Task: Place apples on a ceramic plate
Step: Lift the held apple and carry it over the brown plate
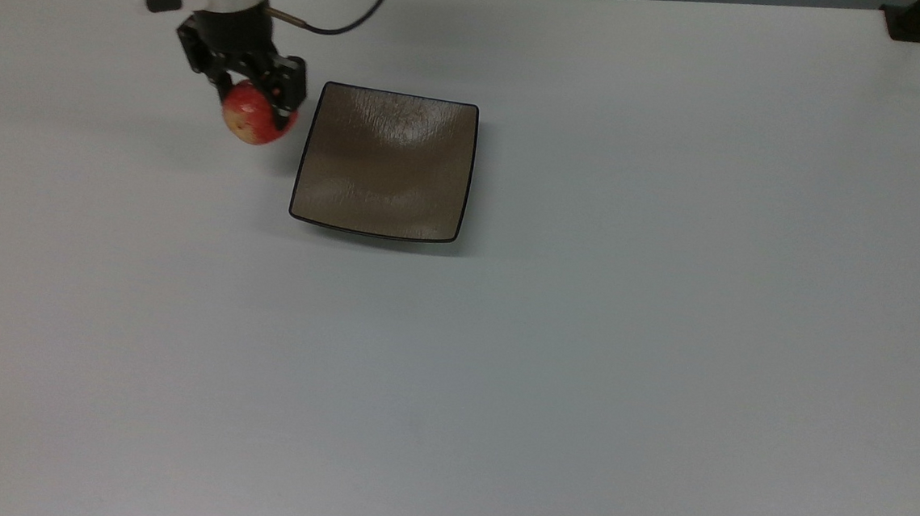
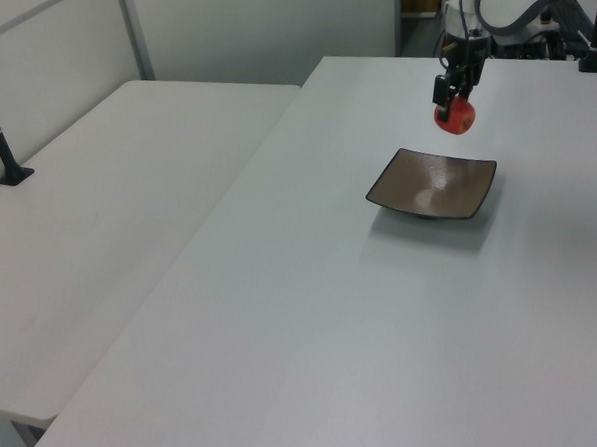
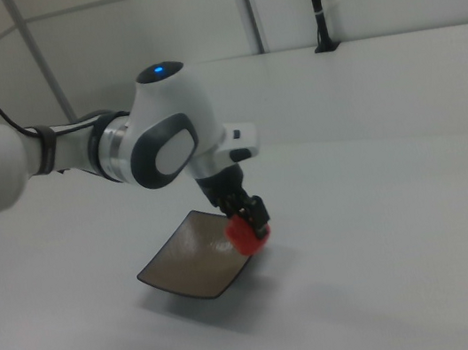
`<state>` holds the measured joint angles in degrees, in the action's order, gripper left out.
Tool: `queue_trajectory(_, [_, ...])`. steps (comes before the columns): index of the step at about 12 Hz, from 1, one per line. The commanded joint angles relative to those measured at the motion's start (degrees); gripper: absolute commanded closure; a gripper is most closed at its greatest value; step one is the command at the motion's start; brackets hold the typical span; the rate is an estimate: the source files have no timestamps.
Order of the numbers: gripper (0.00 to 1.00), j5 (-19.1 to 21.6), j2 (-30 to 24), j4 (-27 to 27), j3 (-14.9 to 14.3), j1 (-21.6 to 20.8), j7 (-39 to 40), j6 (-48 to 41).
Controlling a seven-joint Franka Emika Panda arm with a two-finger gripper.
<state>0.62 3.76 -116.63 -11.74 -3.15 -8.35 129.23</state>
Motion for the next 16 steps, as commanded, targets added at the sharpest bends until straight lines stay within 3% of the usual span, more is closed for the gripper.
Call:
queue_trajectory(1, [0.38, 0.87, -0.60, -0.43, 5.92, -0.10, -6.74, -0.21])
queue_trajectory(3, [0.36, 0.35, -0.51, -1.31, 8.83, -0.10, -8.34, -3.00])
queue_trajectory(4, [0.30, 0.17, -0.51, -1.84, 8.93, -0.19, -8.26, -3.37])
queue_trajectory(5, [0.23, -0.09, -0.51, -2.10, 9.10, -0.19, -8.17, -3.46])
queue_trajectory(6, [0.05, -0.18, -0.51, -2.11, 9.11, -0.19, -8.08, -3.64])
queue_trajectory(7, [0.02, -0.18, -0.59, -2.11, 9.11, -0.19, -8.08, -3.64])
queue_trajectory(16, [0.00, -0.27, -1.56, -1.76, 9.11, -0.28, -8.08, -5.56])
